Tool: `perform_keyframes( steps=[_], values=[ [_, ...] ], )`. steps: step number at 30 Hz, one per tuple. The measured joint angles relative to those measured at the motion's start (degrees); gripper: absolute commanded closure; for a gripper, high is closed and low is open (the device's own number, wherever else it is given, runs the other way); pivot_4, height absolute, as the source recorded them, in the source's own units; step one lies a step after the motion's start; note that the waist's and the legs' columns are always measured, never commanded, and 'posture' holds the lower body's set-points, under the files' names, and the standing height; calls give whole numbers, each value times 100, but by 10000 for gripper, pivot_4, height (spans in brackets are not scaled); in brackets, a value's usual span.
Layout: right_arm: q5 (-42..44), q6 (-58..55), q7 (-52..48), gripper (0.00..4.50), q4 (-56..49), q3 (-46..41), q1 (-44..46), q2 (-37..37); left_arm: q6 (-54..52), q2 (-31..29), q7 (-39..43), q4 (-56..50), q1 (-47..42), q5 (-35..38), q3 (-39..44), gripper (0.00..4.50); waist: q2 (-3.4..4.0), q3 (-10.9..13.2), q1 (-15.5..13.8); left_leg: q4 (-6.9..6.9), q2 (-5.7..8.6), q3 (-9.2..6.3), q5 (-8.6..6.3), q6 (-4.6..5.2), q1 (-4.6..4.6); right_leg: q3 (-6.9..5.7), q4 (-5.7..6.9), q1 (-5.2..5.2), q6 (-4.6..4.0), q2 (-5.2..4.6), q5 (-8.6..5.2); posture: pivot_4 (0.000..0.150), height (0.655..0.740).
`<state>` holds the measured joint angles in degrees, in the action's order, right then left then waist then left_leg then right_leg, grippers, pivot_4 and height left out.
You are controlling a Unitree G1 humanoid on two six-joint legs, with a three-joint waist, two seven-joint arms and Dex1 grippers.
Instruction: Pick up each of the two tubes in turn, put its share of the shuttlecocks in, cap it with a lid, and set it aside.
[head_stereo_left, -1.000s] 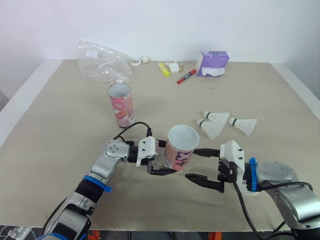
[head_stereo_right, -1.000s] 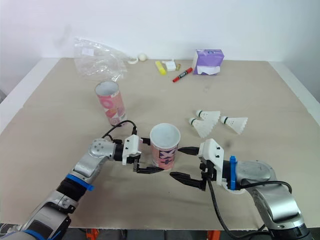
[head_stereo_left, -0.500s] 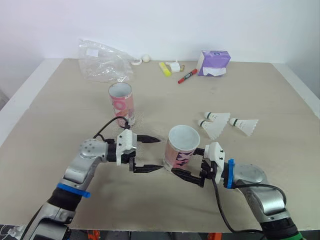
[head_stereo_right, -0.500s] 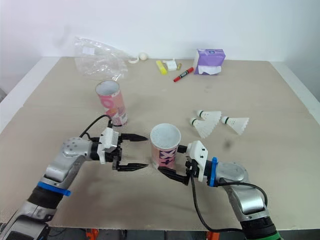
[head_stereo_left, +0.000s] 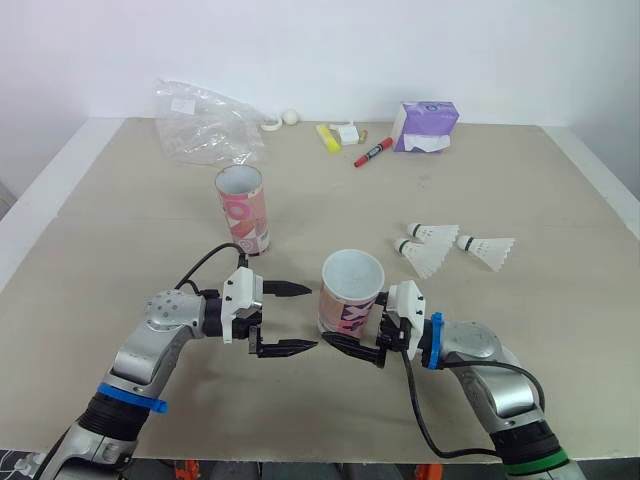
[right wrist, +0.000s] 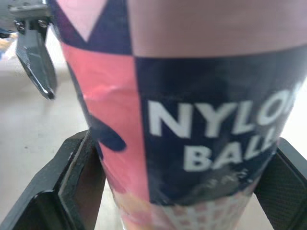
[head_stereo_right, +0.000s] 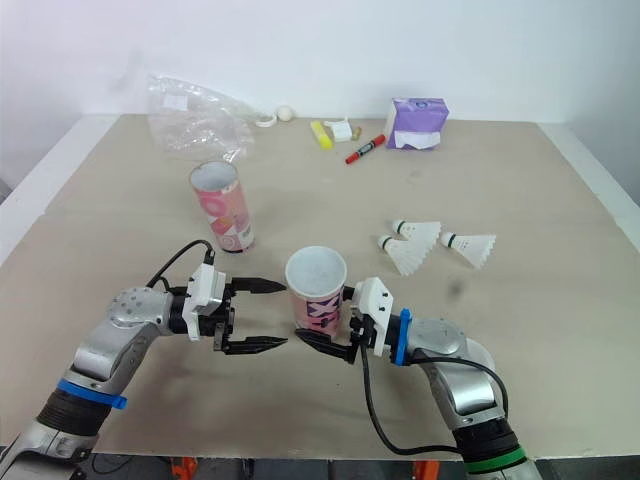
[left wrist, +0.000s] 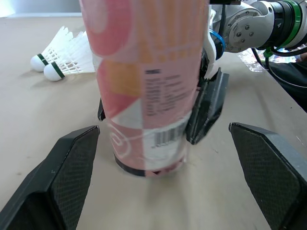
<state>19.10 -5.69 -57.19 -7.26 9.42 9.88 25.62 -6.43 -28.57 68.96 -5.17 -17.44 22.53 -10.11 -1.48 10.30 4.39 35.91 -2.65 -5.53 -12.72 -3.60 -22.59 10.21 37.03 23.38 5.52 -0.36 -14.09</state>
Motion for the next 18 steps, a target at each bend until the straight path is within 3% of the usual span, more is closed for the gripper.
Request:
perform_keyframes(
  steps=[16, 18],
  values=[
    [-143, 131, -119, 427, 433, 260, 335, -278, 190, -76, -104, 0, 140, -130, -3, 0, 0, 0, 3, 1, -1, 0, 0, 0, 2, 0, 1, -1, 4, 0, 4, 1500, 7400],
    [-141, 131, -141, 5616, 442, 260, 339, -275, 229, -76, -105, 0, 140, -134, -4, 0, 0, 0, 3, 1, -1, 0, 0, 0, 2, 0, 1, -1, 4, 0, 4, 1500, 7400]
  ],
)
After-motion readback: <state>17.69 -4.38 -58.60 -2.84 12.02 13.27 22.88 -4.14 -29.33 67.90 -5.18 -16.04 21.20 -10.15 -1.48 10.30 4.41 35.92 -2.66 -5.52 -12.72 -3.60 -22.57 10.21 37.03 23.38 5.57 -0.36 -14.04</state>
